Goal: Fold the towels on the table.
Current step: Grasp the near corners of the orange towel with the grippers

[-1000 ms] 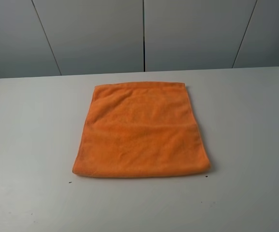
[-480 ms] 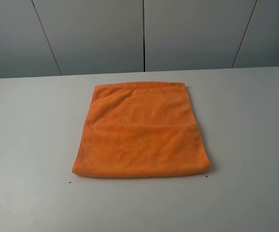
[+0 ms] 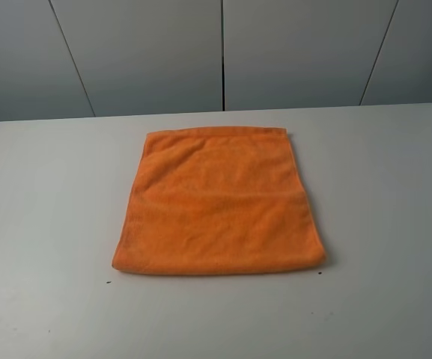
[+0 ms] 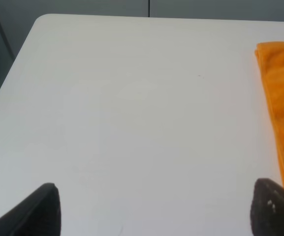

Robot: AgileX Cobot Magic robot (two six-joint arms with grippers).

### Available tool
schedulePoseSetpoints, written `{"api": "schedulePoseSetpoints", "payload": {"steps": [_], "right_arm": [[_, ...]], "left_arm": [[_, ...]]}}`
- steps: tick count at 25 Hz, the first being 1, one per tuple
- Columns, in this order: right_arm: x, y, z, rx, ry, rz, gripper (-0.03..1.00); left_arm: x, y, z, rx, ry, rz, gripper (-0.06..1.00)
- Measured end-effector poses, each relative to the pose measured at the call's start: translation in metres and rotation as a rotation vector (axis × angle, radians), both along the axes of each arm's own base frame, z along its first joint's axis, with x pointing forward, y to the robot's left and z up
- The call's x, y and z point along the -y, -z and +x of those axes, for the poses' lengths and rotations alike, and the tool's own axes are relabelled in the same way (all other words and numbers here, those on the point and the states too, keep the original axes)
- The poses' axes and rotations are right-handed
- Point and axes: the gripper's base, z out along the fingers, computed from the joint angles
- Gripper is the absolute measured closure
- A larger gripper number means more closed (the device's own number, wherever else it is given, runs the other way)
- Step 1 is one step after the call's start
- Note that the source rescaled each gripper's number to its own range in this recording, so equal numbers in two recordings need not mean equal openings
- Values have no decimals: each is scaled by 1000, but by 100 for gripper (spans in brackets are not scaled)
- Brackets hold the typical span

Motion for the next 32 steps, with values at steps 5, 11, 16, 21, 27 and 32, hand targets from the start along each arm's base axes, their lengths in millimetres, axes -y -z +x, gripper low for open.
{"api": "schedulePoseSetpoints", "payload": {"steps": [5, 11, 16, 21, 27, 32], "right_arm": [[0, 0, 0, 0, -3, 4, -3], [-9, -2, -1, 5, -63, 101, -3], [-9, -25, -4, 158, -62, 115, -3], [-6, -53, 15, 127, -85, -31, -3], [-11, -64, 68, -42, -270, -236, -3], [-24, -43, 119, -240, -460, -384, -3]], "left_arm": [[0, 0, 0, 0, 0, 0, -5], [0, 0, 0, 0, 0, 0, -5], [0, -7, 4, 5, 20, 36, -5], [0, -30, 23, -45, 68, 119, -5], [4, -40, 73, -241, 192, 185, -5], [11, -27, 123, -443, 362, 221, -5]]}}
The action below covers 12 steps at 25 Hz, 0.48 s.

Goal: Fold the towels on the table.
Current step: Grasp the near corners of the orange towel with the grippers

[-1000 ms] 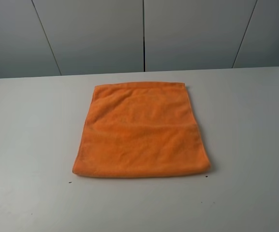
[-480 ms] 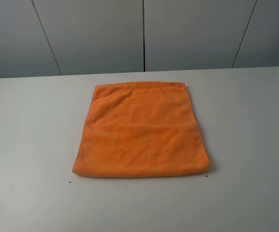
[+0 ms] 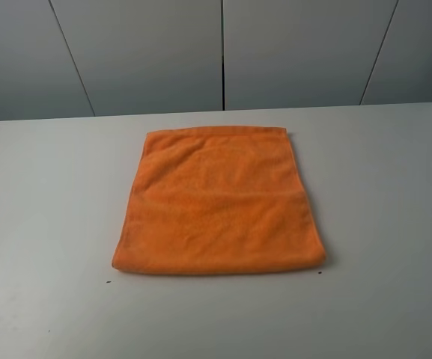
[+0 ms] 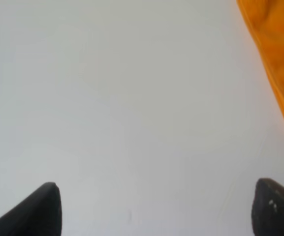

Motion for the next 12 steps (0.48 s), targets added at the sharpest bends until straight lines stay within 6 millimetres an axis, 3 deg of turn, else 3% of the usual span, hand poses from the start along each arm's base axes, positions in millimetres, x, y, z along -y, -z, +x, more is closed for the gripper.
{"api": "schedulePoseSetpoints", "payload": {"steps": [6, 12], "right_arm": [[-21, 36, 44, -205, -223, -127, -3], [-49, 66, 61, -334, -399, -230, -3]], "left_arm": [[20, 21, 50, -174, 311, 110, -5], [47, 51, 82, -215, 670, 258, -5]]}}
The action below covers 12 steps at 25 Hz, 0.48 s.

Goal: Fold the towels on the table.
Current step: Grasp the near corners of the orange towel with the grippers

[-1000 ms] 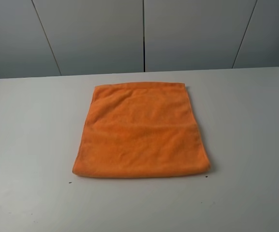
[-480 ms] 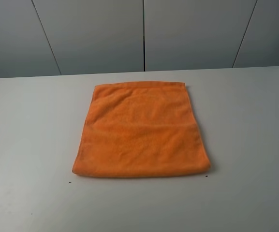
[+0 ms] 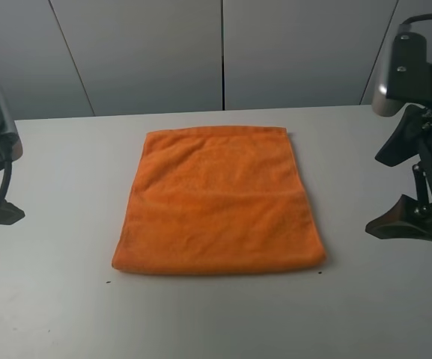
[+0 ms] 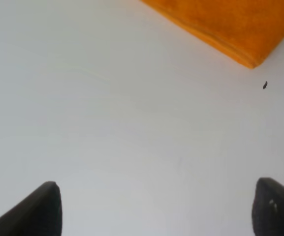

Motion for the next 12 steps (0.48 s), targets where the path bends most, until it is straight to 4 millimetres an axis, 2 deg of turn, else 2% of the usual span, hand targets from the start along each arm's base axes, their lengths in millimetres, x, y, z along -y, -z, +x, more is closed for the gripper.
{"api": "schedulePoseSetpoints", "payload": {"steps": [7, 12], "right_arm": [[-29, 28, 3, -65, -248, -133, -3], [-44, 46, 6, -113, -341, -173, -3]], "left_arm": [[32, 28, 11, -61, 212, 90, -5], [58, 51, 10, -133, 340, 154, -5]]}}
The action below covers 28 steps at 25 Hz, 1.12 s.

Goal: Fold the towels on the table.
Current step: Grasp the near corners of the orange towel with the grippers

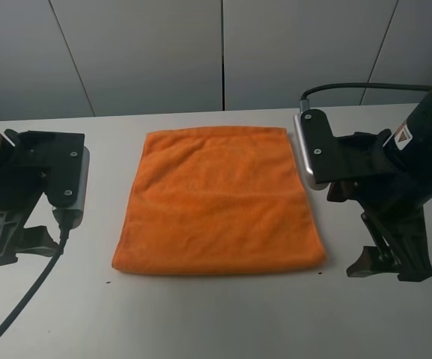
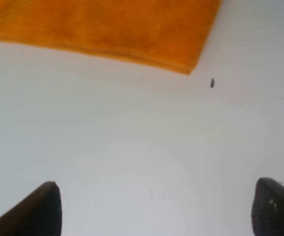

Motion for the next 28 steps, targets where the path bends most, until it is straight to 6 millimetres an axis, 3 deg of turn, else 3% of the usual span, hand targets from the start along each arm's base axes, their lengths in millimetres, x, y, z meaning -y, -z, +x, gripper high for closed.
{"api": "schedulePoseSetpoints", "payload": {"steps": [7, 28], "right_arm": [[-19, 25, 3, -45, -62, -31, -3], [-34, 71, 24, -39, -56, -38, -3]], "left_arm": [[22, 18, 0, 12, 118, 63, -5], [39, 70, 17, 37, 90, -18, -5]]}}
